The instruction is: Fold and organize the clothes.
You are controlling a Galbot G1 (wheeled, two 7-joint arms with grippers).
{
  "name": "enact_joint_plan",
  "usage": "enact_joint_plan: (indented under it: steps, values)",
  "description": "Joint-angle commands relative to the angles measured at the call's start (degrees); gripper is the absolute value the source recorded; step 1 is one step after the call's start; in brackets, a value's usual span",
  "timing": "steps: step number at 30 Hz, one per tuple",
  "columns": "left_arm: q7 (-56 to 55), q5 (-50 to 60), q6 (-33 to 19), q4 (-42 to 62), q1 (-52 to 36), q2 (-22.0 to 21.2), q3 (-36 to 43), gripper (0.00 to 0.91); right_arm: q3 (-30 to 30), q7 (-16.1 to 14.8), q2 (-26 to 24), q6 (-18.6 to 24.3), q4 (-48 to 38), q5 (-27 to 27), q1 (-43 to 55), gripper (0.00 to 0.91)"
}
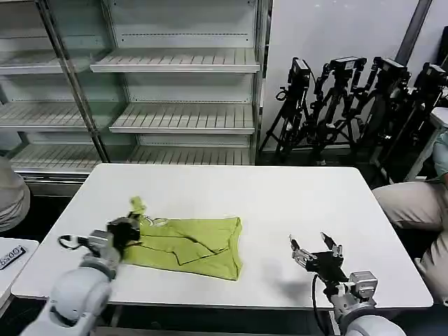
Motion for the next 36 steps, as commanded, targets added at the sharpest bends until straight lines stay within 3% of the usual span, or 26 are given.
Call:
enact_joint_plan:
  steps: [1,20,21,31,34,36]
  values:
    - [-4.1,-0.7,0.0,-4.4,-2.8,-6.9,17.7,0.010,1.8,0.0,0.1,0.0,1.2,0.0,-0.9,0.907]
    - [-7.4,-3.3,0.0,-0.2,-6.0,-11.7,21.2,0.020,1.0,-0.1,0.2,0.2,0.0,-0.2,-0.2,0.907]
    - [-7.8,-3.3,0.0,0.6,-6.3,-12.0,21.2,0.907,0.9,-0.1,0.3,0.2,-0.1,-0.2,-0.1,0.907]
    - [-12.3,-15.9,-2.5,0.2,-11.2,-18.7,19.5,0.907,0.2,-0.2,0.7,0.3,-0.4,-0.6,0.4,0.907]
    - [-12.0,-15.9,-3.2,-2.9,-10.6,-17.7,17.0,0.907,0.1,-0.2,0.8,0.3,-0.5,-0.8,0.6,0.907]
    - [-11.3,-15.5,-3.1,-4.8,-8.7,-14.4,13.5,0.907,0.4,-0.3,0.5,0.4,-0.6,-0.7,0.6,0.907]
